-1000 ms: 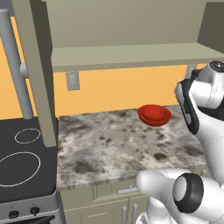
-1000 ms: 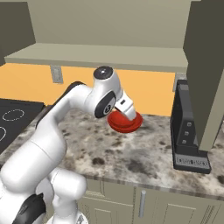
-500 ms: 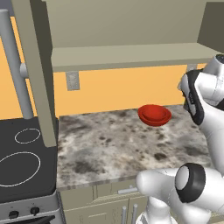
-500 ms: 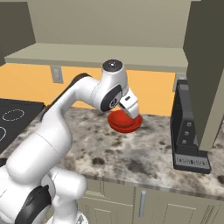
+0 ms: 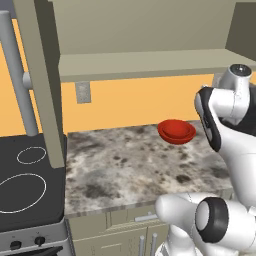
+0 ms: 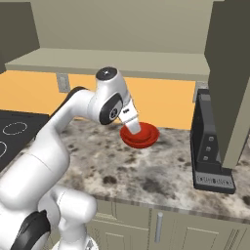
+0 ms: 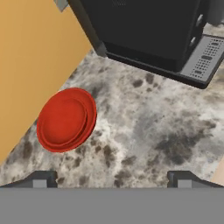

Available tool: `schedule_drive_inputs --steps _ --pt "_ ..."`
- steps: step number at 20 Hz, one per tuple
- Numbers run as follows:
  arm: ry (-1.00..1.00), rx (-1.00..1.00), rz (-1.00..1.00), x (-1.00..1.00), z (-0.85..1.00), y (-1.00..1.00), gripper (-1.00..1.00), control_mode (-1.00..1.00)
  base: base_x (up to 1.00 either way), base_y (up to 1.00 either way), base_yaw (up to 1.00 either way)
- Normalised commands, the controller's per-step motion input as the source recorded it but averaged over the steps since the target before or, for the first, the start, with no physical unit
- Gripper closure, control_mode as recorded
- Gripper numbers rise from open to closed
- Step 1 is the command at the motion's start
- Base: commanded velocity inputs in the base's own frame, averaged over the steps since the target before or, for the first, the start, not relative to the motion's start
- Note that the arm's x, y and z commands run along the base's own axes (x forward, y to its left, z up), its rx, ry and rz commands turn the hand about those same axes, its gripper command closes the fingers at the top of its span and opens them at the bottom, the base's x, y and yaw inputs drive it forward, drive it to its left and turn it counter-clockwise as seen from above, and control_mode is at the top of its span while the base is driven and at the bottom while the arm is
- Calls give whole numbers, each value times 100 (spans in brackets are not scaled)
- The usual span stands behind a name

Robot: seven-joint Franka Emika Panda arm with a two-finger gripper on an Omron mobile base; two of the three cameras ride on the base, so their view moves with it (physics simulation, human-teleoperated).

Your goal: Pick up the bowls on the counter and stack them on top of one another in the open cabinet. Place the smaller bowl on top of the larger bowl.

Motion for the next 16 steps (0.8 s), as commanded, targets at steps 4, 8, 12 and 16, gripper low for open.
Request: schedule_drive_inputs --steps 4,8,12,16 --pt "-5 2 -10 0 -1 1 -100 -100 0 0 0" --pt "0 1 0 0 -4 0 -100 -100 0 0 0" --pt "0 6 0 0 -20 0 -100 -100 0 0 0" --pt "0 6 0 5 -20 0 -100 -100 0 0 0"
